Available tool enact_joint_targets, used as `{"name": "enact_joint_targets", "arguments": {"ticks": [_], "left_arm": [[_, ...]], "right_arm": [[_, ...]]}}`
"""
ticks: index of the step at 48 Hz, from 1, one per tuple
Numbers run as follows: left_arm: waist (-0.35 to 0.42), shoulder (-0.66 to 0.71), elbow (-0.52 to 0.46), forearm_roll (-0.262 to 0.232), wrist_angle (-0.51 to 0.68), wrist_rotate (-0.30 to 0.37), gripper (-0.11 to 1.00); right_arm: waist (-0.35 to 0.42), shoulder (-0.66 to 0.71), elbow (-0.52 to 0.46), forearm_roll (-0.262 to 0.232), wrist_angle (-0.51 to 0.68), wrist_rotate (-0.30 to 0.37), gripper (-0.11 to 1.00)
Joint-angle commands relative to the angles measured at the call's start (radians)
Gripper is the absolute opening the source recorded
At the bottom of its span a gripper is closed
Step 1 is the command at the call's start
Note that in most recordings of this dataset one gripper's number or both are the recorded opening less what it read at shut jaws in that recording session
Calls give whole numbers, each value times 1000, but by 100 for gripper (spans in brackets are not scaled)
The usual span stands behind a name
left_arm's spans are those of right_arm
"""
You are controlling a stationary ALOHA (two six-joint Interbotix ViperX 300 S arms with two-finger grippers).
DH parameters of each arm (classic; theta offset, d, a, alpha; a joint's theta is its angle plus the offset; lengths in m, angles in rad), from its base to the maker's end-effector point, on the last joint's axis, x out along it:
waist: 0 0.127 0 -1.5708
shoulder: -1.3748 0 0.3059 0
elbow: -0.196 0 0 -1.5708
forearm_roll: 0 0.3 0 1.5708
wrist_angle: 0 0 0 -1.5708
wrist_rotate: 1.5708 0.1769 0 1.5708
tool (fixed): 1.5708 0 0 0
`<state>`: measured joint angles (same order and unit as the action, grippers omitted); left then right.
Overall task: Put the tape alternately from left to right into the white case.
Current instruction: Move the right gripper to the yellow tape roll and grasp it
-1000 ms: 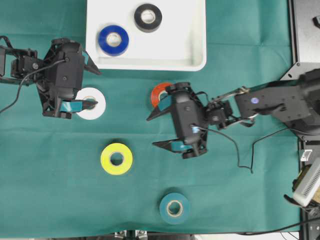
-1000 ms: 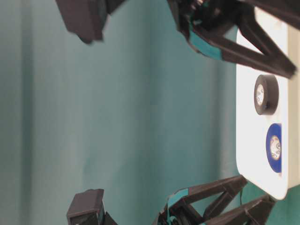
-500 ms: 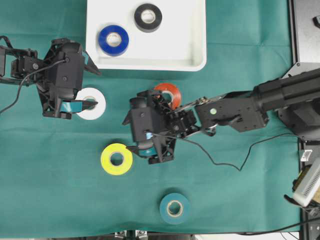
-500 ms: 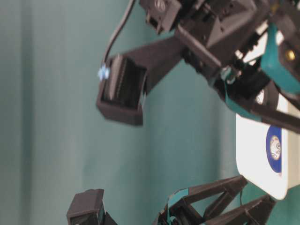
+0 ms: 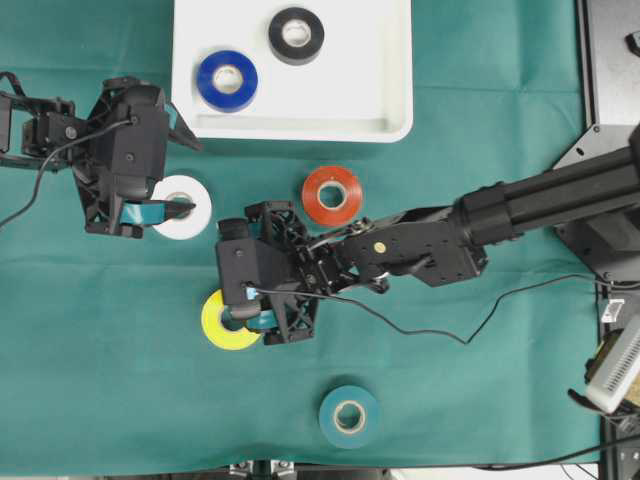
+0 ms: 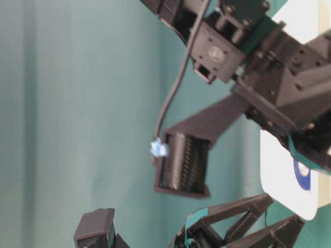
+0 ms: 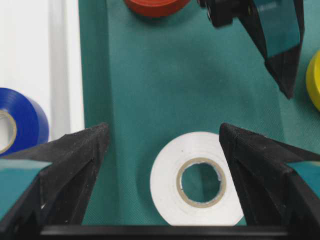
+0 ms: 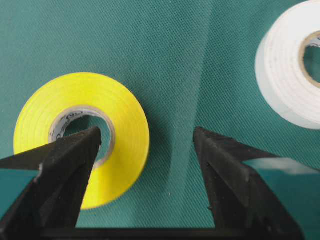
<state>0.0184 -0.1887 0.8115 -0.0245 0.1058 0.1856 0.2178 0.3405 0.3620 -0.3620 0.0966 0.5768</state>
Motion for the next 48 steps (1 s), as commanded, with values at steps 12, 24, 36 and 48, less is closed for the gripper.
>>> {"name": "enact_joint_targets", "arguments": {"ticks": [12,24,36,48], "left_arm": [[-2,-12,-12,-2,-3,0,69],[-2,-12,-14,-2,-3,0,69],[0,-12,-12,-2,-3,0,69],[-2,-12,-14,-2,-3,0,69]], "right_arm": [[12,9,-51,3,41,9,78],[12,29,-63,2,66,8,78],[17,26,-63,-2,69,5,57],[35,11,-63,-3,69,3,27]]}}
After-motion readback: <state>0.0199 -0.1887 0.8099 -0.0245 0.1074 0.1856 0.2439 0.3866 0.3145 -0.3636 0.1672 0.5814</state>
